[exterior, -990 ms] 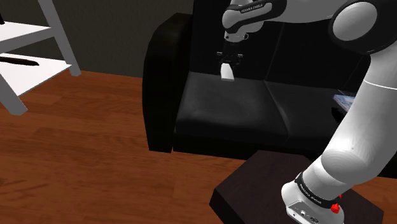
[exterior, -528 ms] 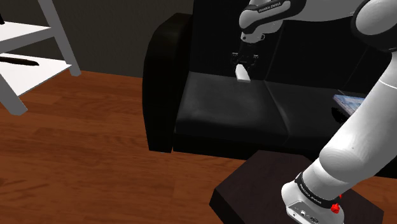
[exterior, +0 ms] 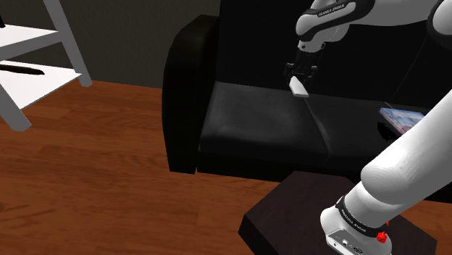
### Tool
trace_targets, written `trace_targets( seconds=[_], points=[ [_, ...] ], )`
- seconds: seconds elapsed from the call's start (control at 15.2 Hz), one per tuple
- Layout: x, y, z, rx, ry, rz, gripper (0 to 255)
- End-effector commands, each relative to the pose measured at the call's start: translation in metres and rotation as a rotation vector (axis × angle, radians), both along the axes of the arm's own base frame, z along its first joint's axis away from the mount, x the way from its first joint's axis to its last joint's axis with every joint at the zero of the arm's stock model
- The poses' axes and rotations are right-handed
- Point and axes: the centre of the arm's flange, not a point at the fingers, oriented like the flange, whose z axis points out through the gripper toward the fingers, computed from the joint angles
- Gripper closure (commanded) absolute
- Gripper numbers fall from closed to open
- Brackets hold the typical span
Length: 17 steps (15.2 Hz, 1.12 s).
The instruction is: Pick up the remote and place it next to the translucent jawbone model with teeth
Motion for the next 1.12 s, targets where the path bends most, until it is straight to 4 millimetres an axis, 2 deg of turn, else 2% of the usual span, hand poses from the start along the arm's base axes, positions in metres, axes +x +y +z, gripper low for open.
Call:
trace_targets(
  seconds=[0.0, 1.06],
  points=[
    [-0.016, -0.02, 0.0, 0.0, -0.001, 0.001, 255],
    [-0.165, -0.169, 0.001, 0.0, -0.001, 0.001, 255]
  ],
)
